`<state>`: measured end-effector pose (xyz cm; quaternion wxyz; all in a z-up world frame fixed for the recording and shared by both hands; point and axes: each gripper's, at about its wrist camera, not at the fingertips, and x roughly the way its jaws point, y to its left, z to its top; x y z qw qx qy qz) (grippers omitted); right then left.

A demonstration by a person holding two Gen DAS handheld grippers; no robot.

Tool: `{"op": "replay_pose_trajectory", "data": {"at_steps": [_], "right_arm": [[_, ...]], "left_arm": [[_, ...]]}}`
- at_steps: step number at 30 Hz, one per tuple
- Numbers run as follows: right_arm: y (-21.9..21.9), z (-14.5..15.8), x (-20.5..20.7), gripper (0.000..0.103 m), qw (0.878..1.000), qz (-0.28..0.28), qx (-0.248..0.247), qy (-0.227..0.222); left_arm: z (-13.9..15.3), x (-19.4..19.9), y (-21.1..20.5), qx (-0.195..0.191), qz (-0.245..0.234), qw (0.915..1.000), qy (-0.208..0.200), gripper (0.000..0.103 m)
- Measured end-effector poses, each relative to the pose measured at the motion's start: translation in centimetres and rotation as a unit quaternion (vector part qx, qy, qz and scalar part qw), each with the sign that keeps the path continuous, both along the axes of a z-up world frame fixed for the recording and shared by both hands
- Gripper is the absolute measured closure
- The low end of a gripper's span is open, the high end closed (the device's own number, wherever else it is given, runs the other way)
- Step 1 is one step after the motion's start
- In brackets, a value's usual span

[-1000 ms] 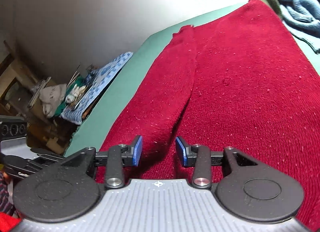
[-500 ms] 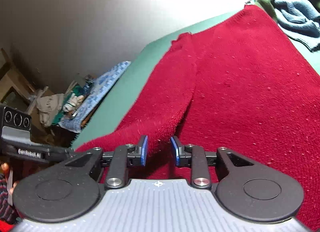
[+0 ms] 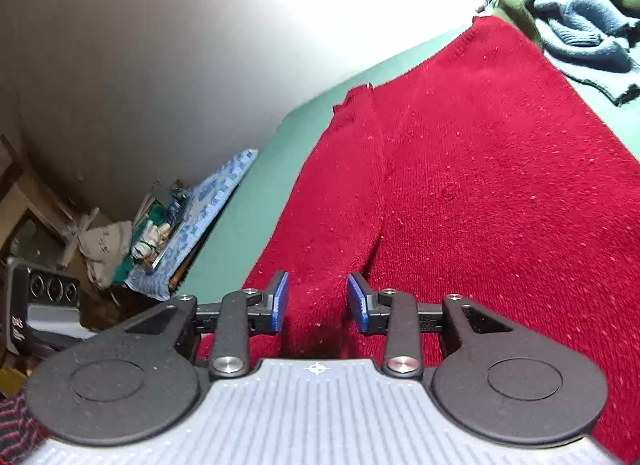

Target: Fold clothes

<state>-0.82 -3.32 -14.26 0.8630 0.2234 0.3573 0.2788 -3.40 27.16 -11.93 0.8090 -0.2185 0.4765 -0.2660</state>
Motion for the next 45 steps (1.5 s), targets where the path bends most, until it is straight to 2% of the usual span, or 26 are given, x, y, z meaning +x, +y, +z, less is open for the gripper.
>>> {"op": "replay_pose_trajectory", "data": {"at_steps": [3, 4, 5, 7, 10, 13, 16, 19, 20, 22, 23, 26, 28, 29, 30, 32, 36, 38, 40, 41, 42, 45], "right_arm": [[1.0, -0.7, 0.8, 0.070, 1.000, 0.004, -0.028, 0.014], [1.3, -0.9, 1.1, 0.080, 0.999, 0.007, -0.031, 0.023], [1.4, -1.1, 1.1, 0.089, 0.999, 0.015, -0.033, 0.027], [1.9, -1.0, 0.9, 0.090, 0.998, 0.037, -0.050, 0.022], [2.6, -1.0, 0.2, 0.090, 0.994, 0.066, -0.084, 0.011], [2.7, -1.3, -0.2, 0.089, 0.993, 0.065, -0.097, 0.002], [2.3, -0.9, -0.1, 0.075, 0.994, 0.040, -0.097, -0.008], [2.0, 0.6, 0.3, 0.075, 0.996, 0.013, -0.077, -0.041], [2.1, 1.2, 0.4, 0.075, 0.996, 0.012, -0.070, -0.055], [2.9, 1.9, 0.8, 0.076, 0.995, 0.028, -0.064, -0.074], [3.8, 1.8, 1.1, 0.076, 0.994, 0.044, -0.073, -0.075], [6.1, 1.0, 1.9, 0.076, 0.987, 0.087, -0.115, -0.074], [7.5, -0.1, 2.3, 0.076, 0.979, 0.108, -0.158, -0.068], [7.8, -0.6, 2.5, 0.080, 0.976, 0.110, -0.175, -0.063], [7.7, -0.8, 2.6, 0.080, 0.976, 0.107, -0.179, -0.067], [7.1, -0.9, 3.2, 0.079, 0.979, 0.101, -0.168, -0.057], [5.2, 0.4, 4.2, 0.079, 0.992, 0.075, -0.094, -0.048], [5.6, 0.6, 5.1, 0.080, 0.991, 0.078, -0.098, -0.047], [6.1, 0.9, 6.1, 0.080, 0.990, 0.084, -0.101, -0.047], [6.5, 0.9, 6.8, 0.080, 0.989, 0.098, -0.104, -0.046], [7.1, 0.9, 7.4, 0.080, 0.986, 0.113, -0.109, -0.047], [9.3, 0.4, 9.4, 0.080, 0.976, 0.150, -0.145, -0.056]], "left_arm": [[-0.4, 0.8, -0.8, 0.010, -0.012, 0.9998, 0.009, 0.091], [-0.5, 1.1, -1.0, 0.013, -0.016, 0.9997, 0.011, 0.093], [-0.6, 1.3, -1.3, 0.016, -0.020, 0.9996, 0.014, 0.103], [-0.5, 0.9, -1.2, 0.033, -0.028, 0.9990, 0.010, 0.103], [-0.3, -0.2, -1.0, 0.062, -0.040, 0.9973, 0.002, 0.103], [-0.1, -0.6, -0.8, 0.081, -0.045, 0.9957, -0.005, 0.103], [1.0, -0.5, -0.9, 0.093, -0.049, 0.9942, -0.024, 0.103], [2.8, -0.5, -1.0, 0.113, -0.053, 0.9907, -0.055, 0.095], [3.3, -0.4, -1.3, 0.137, -0.055, 0.9869, -0.066, 0.091], [3.8, -0.6, -1.7, 0.186, -0.064, 0.9769, -0.083, 0.090], [4.0, -0.8, -1.9, 0.211, -0.069, 0.9708, -0.092, 0.091], [4.8, -1.4, -1.4, 0.221, -0.082, 0.9660, -0.106, 0.091], [5.2, -1.8, -1.1, 0.227, -0.095, 0.9624, -0.114, 0.075], [5.4, -2.0, -0.9, 0.233, -0.094, 0.9608, -0.117, 0.071], [5.6, -2.2, -0.7, 0.238, -0.094, 0.9592, -0.120, 0.071], [6.3, -2.4, -0.5, 0.220, -0.088, 0.9635, -0.124, 0.078], [7.2, -2.4, -2.2, 0.125, -0.115, 0.9753, -0.142, 0.076], [5.5, -1.7, -3.7, 0.130, -0.132, 0.9751, -0.122, 0.073], [3.6, -1.0, -5.3, 0.138, -0.149, 0.9740, -0.101, 0.075], [2.2, -0.7, -5.6, 0.140, -0.155, 0.9749, -0.077, 0.075], [1.6, -0.8, -5.6, 0.140, -0.155, 0.9753, -0.072, 0.080], [0.5, -1.2, -5.2, 0.133, -0.153, 0.9776, -0.056, 0.076]]}}
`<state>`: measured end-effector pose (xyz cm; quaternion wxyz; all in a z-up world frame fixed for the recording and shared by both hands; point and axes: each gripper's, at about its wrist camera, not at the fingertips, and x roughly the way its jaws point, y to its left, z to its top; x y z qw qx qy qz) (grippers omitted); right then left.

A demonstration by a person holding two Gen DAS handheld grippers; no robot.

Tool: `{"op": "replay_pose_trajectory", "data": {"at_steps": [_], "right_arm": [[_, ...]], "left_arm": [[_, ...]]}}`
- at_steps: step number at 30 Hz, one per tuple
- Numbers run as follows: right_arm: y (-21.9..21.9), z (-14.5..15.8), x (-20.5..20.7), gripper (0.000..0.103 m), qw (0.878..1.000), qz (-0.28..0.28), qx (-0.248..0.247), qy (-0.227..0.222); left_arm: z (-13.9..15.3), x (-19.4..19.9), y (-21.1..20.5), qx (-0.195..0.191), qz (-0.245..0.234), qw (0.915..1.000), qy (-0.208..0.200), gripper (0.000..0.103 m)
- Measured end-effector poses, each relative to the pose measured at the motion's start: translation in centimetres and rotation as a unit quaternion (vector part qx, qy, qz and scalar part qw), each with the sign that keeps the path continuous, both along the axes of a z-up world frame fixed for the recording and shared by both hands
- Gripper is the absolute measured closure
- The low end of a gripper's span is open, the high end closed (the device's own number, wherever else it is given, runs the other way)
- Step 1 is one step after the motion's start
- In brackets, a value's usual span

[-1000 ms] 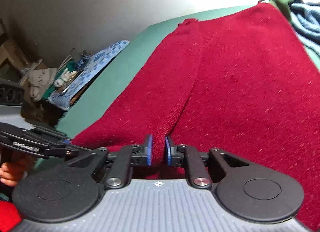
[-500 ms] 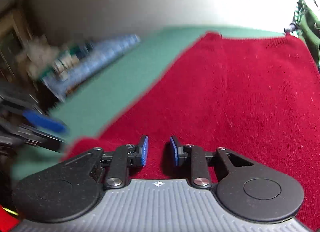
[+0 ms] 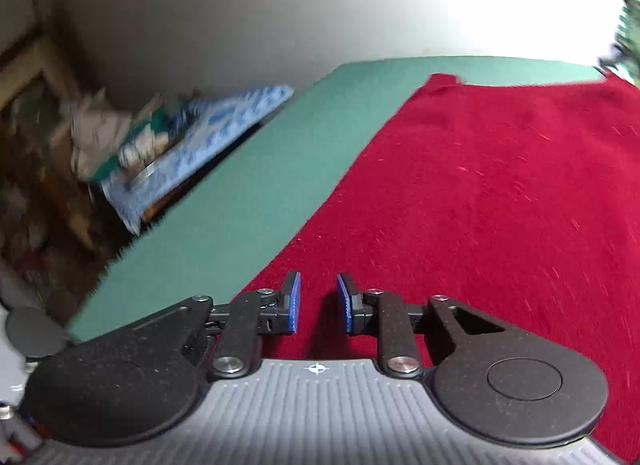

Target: Fold clothes

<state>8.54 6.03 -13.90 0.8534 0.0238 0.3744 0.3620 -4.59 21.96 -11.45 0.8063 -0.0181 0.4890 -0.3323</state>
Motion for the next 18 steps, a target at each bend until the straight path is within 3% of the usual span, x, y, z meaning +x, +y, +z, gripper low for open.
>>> {"op": "replay_pose_trajectory", "data": {"at_steps": [3, 5, 9, 12, 15, 18], "right_arm": [[1.3, -0.6, 2.5, 0.083, 1.000, 0.000, -0.012, -0.009], [1.8, -1.1, 4.5, 0.095, 1.000, -0.018, -0.007, -0.007], [3.3, -1.7, 6.0, 0.096, 0.999, -0.048, 0.000, -0.022], [3.5, -0.9, 4.7, 0.086, 0.998, -0.042, -0.010, -0.036], [1.6, -0.1, 2.2, 0.086, 0.999, -0.027, 0.023, -0.018], [-0.7, 0.1, -0.2, 0.086, 0.999, -0.035, 0.032, 0.004]], "left_arm": [[-0.3, -0.2, 0.8, -0.019, 0.007, 0.9995, 0.023, 0.076], [-0.6, -0.5, 1.2, -0.029, 0.011, 0.9990, 0.033, 0.076], [-0.8, -0.9, 1.7, -0.037, 0.019, 0.9984, 0.038, 0.076], [-0.1, -0.5, 1.9, -0.041, 0.032, 0.9980, 0.037, 0.077], [1.2, -0.8, 1.9, -0.040, 0.033, 0.9986, 0.008, 0.077], [0.8, -0.5, 1.4, -0.043, 0.021, 0.9987, 0.014, 0.077]]}}
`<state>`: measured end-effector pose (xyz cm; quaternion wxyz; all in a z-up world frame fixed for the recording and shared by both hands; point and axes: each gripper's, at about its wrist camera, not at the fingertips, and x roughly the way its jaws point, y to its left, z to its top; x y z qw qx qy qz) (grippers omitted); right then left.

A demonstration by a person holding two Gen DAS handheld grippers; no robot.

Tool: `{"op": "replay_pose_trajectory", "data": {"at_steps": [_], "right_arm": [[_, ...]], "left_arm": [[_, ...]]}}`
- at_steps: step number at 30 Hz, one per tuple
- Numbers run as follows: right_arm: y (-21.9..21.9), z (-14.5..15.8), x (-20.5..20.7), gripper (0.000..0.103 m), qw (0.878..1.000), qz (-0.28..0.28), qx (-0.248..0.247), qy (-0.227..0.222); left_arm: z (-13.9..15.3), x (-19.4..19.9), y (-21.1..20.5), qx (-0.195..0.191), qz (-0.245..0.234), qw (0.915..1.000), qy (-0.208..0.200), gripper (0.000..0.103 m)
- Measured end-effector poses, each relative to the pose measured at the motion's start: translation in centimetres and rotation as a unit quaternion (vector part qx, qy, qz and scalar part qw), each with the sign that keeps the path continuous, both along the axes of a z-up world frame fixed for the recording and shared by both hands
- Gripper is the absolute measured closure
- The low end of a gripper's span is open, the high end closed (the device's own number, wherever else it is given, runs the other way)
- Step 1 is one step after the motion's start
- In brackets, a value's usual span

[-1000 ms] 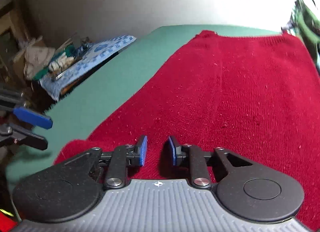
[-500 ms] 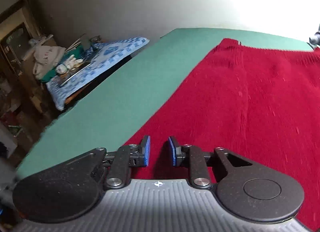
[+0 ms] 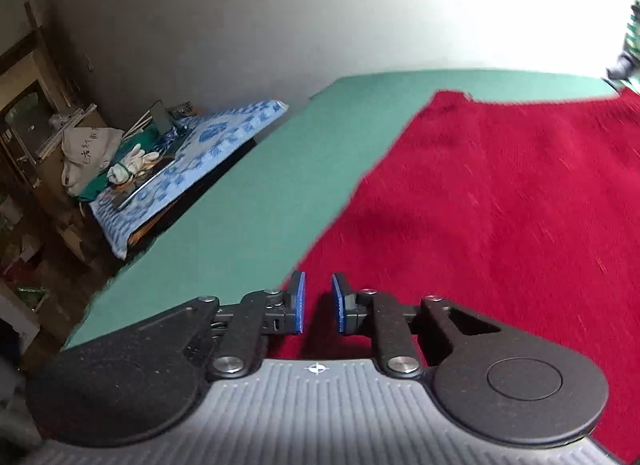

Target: Fold clothes

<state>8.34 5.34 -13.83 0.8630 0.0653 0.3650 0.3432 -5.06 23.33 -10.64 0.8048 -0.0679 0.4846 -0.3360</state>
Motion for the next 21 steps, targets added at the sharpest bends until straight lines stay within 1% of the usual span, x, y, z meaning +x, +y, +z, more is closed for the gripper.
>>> {"op": "replay_pose_trajectory", "data": {"at_steps": [2, 3, 4, 5, 6, 7, 9, 11, 14, 15, 16, 17, 19, 21], "right_arm": [[-1.4, -0.4, -0.6, 0.087, 1.000, -0.016, 0.008, 0.025], [-1.8, -0.8, -0.8, 0.088, 0.999, -0.026, 0.005, 0.033], [-2.1, -1.0, -1.0, 0.089, 0.999, -0.038, -0.001, 0.039], [-2.5, -1.0, -1.4, 0.089, 0.998, -0.048, -0.005, 0.039], [-3.0, -0.7, -1.9, 0.086, 0.998, -0.051, 0.005, 0.043], [-3.4, -0.4, -2.4, 0.084, 0.997, -0.049, 0.019, 0.048], [-4.2, 0.1, -4.0, 0.084, 0.997, -0.019, 0.054, 0.060], [-4.5, 0.2, -5.9, 0.084, 0.996, 0.007, 0.054, 0.070], [-5.3, -0.6, -8.8, 0.085, 0.998, 0.010, 0.023, 0.066], [-5.9, -0.7, -9.6, 0.085, 0.998, -0.006, 0.020, 0.056], [-6.5, -0.6, -10.2, 0.084, 0.998, -0.022, 0.027, 0.057], [-7.1, -0.4, -10.8, 0.081, 0.996, -0.031, 0.049, 0.061], [-8.1, 0.0, -12.0, 0.079, 0.993, -0.047, 0.086, 0.067], [-7.9, 0.0, -13.0, 0.075, 0.994, -0.046, 0.078, 0.065]], "left_arm": [[-0.9, 0.2, -0.2, 0.012, -0.008, 0.9999, 0.005, 0.077], [-1.3, 0.3, -0.3, 0.018, -0.012, 0.9998, 0.007, 0.075], [-1.3, 0.3, -0.3, 0.014, -0.014, 0.9998, 0.007, 0.073], [-1.1, 0.4, -0.2, 0.015, -0.016, 0.9997, 0.008, 0.073], [-1.0, 0.5, -0.1, 0.017, -0.019, 0.9996, 0.009, 0.073], [-0.9, 0.4, -0.1, 0.017, -0.023, 0.9996, 0.006, 0.073], [-0.9, 0.3, 0.0, 0.022, -0.031, 0.9993, 0.006, 0.067], [-1.0, 0.3, 0.0, 0.027, -0.038, 0.9989, 0.006, 0.067], [-0.9, 0.2, 0.1, 0.026, -0.043, 0.9987, 0.004, 0.068], [-0.8, 0.3, 0.1, 0.024, -0.044, 0.9987, 0.003, 0.068], [-0.7, 0.4, 0.0, 0.022, -0.044, 0.9988, 0.001, 0.068], [-0.6, 0.5, 0.0, 0.021, -0.045, 0.9988, 0.000, 0.068], [-0.6, 0.5, -0.4, 0.019, -0.052, 0.9985, 0.000, 0.065], [-1.0, 0.7, -0.7, 0.026, -0.058, 0.9980, 0.001, 0.063]]}}
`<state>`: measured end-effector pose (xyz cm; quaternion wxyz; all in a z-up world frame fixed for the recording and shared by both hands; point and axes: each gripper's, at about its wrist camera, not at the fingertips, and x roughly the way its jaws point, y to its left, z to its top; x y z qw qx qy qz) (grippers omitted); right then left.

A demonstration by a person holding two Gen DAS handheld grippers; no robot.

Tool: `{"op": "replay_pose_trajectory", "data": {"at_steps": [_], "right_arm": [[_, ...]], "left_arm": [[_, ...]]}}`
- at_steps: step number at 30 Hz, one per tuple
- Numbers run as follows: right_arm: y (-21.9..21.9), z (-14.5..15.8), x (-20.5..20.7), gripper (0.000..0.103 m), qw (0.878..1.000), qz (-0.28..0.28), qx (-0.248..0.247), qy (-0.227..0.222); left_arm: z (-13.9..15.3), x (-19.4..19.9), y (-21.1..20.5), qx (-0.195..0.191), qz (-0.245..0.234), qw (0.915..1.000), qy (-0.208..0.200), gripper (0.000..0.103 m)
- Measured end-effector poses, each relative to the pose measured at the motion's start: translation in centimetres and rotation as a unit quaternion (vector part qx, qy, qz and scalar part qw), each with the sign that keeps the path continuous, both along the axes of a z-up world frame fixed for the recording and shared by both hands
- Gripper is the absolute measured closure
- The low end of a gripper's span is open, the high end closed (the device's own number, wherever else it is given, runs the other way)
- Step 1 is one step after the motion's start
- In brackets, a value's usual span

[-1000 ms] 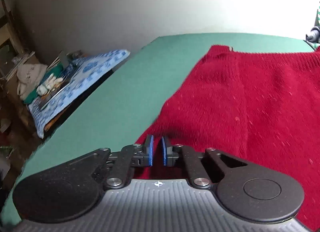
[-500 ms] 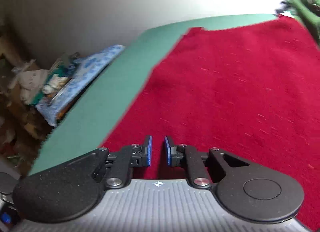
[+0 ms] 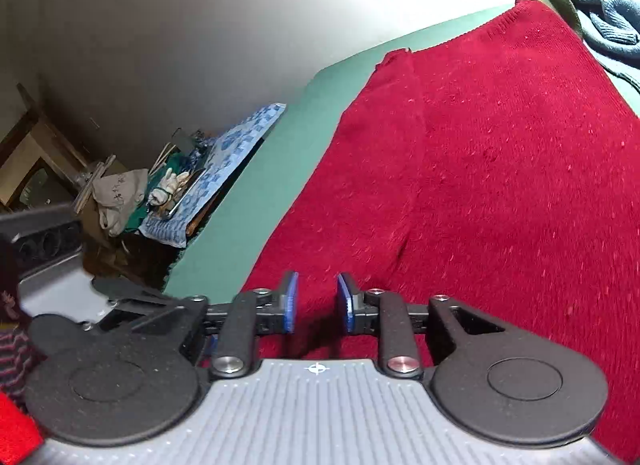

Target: Fold clothes

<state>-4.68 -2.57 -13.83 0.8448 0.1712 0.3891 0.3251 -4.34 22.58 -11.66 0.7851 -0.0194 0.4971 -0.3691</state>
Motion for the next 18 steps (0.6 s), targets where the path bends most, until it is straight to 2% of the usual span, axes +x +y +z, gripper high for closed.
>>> {"op": "replay_pose_trajectory", "data": {"at_steps": [4, 5, 7, 9, 10, 13, 15, 16, 17, 18], "right_arm": [[1.0, -1.3, -0.2, 0.075, 0.999, -0.014, -0.036, 0.022], [0.7, -1.5, -0.4, 0.078, 0.998, -0.019, -0.048, 0.023], [-0.3, -1.1, -1.2, 0.081, 0.997, -0.027, -0.067, 0.008], [-2.4, -0.5, -1.6, 0.080, 0.997, -0.044, -0.065, 0.004], [-3.9, -0.2, -1.9, 0.077, 0.996, -0.064, -0.064, 0.004], [-9.0, 0.8, -2.8, 0.076, 0.989, -0.133, -0.056, 0.008], [-13.0, 1.5, -3.3, 0.075, 0.981, -0.190, -0.044, 0.014], [-15.3, 1.7, -3.7, 0.075, 0.974, -0.222, -0.035, 0.022], [-17.6, 1.9, -4.1, 0.075, 0.966, -0.254, -0.026, 0.030], [-19.9, 2.1, -4.5, 0.073, 0.957, -0.286, -0.017, 0.038]], "left_arm": [[0.2, 0.5, -0.2, 0.006, -0.001, 1.0000, 0.005, 0.061], [0.4, 0.7, -0.3, 0.013, 0.000, 0.9999, 0.003, 0.061], [1.4, 0.8, -0.8, 0.018, 0.003, 0.9997, -0.014, 0.061], [2.4, 1.1, -1.7, 0.015, 0.005, 0.9994, -0.031, 0.060], [2.7, 1.1, -1.9, 0.011, 0.004, 0.9993, -0.037, 0.060], [2.7, 1.4, -3.6, 0.012, 0.006, 0.9990, -0.042, 0.046], [1.7, 1.7, -5.0, 0.030, 0.010, 0.9990, -0.031, 0.045], [1.0, 2.0, -5.9, 0.043, 0.016, 0.9988, -0.019, 0.047], [1.1, 2.0, -6.6, 0.043, 0.020, 0.9987, -0.019, 0.053], [1.4, 2.0, -7.3, 0.043, 0.023, 0.9986, -0.019, 0.053]]}}
